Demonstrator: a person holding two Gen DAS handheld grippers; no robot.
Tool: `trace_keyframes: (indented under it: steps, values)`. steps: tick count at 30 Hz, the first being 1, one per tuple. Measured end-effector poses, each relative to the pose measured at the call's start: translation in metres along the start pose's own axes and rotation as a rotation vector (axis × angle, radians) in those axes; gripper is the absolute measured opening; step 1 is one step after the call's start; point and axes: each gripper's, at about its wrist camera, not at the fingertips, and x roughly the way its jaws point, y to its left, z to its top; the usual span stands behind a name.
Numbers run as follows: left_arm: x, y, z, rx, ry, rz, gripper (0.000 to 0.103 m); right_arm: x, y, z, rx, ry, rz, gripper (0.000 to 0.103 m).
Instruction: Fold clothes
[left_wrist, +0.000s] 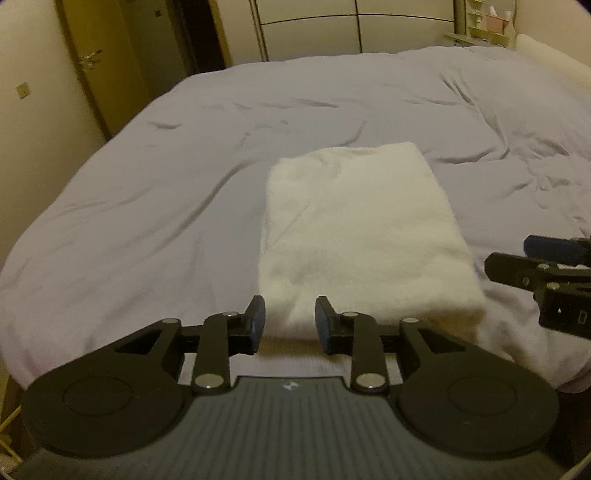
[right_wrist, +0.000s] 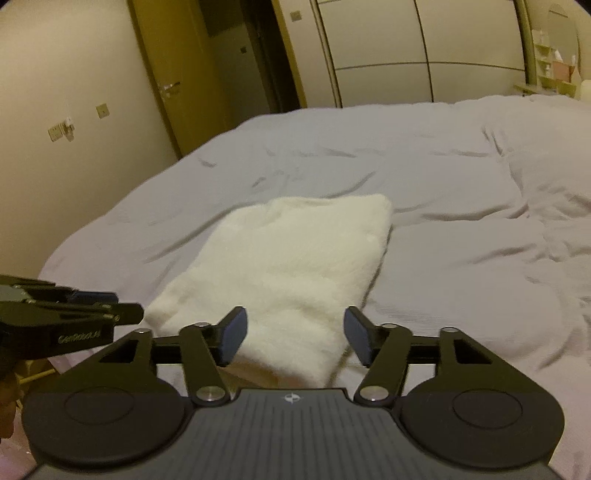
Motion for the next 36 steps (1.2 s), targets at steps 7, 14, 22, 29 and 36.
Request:
trace_keyframes:
  steps: [7, 14, 22, 29, 36]
  values:
    - [-0.032, -0.016, -0.013, -0.008, -0.002, 0.039, 0.034, -0.025, -0.008, -0.004, 0.011, -0.023, 0.014, 0.075]
    - [-0.041, -0.033, -0.028, -0.001, 0.016, 0.038, 0.036, -0.034, -0.013, -0.016, 0.027, 0.000, 0.013, 0.078]
    - [-0.035, -0.037, -0.044, 0.023, 0.043, 0.021, 0.038, -0.040, -0.010, -0.029, 0.032, 0.008, -0.004, 0.079]
    - [-0.027, -0.028, -0.045, 0.040, 0.035, -0.022, 0.040, -0.037, -0.004, -0.034, 0.042, 0.006, -0.047, 0.079]
    - [-0.015, -0.005, -0.041, 0.028, 0.010, -0.091, 0.047, -0.029, 0.002, -0.030, 0.055, 0.020, -0.063, 0.083]
